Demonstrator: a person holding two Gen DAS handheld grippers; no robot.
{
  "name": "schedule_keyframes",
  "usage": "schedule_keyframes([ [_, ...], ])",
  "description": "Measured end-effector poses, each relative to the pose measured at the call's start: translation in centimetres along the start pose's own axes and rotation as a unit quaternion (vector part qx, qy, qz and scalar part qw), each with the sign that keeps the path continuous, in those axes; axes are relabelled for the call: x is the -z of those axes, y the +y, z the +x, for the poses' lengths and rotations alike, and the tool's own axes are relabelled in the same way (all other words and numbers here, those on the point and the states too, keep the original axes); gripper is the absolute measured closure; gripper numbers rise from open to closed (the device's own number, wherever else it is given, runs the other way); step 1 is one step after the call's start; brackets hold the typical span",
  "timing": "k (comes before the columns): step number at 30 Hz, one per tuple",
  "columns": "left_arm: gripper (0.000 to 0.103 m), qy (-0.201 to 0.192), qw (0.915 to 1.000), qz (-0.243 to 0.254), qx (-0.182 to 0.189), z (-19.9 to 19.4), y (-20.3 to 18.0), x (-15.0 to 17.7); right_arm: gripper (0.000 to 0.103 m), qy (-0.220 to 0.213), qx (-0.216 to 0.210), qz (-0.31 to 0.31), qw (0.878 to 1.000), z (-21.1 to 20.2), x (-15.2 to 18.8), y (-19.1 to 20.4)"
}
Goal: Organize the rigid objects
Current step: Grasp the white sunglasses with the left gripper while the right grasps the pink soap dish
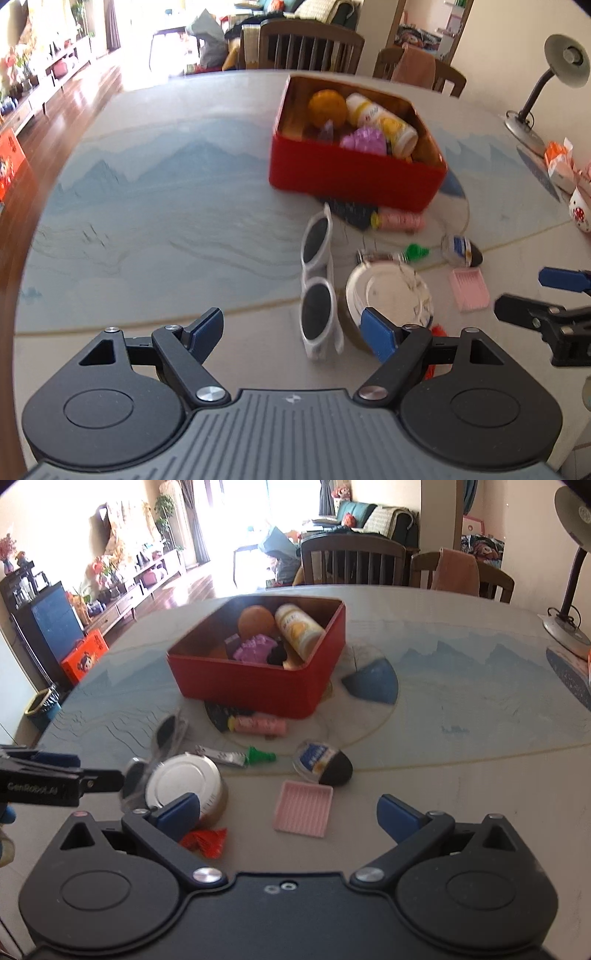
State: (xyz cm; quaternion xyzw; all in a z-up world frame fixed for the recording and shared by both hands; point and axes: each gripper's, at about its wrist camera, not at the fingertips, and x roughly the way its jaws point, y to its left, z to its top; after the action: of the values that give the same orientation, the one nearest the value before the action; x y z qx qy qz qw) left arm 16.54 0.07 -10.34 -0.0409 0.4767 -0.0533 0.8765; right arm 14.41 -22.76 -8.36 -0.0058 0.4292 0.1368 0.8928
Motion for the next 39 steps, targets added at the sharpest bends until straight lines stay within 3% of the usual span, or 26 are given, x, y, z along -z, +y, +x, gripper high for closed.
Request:
schedule_keyframes([
  [14, 0.021, 0.021, 0.9984, 0.025, -0.047, 3.0, -1.2, 1.1, 0.01, 0.04, 0.003, -0.025, 0.999, 3.2, 0.4, -0.2],
  [23, 0.024, 0.01, 0.9979, 0.031, -0.055, 3.7, -1.6, 0.4, 0.028, 0.05, 0.007, -0.049, 0.998, 4.6, -0.1, 0.2],
  [34, 0.067, -0.005, 0.9979, 0.05, -0.04, 3.9, -2.6, -0.2, 0.055, 0.035, 0.017, -0.059, 0.998, 4.6, -0.3, 0.1],
  [39, 0.078, -0.002, 0.9983, 0.047, -0.035, 3.8, -2.5, -0.3, 0.059, 0.034, 0.017, -0.055, 0.998, 4.5, -0.4, -0.2],
])
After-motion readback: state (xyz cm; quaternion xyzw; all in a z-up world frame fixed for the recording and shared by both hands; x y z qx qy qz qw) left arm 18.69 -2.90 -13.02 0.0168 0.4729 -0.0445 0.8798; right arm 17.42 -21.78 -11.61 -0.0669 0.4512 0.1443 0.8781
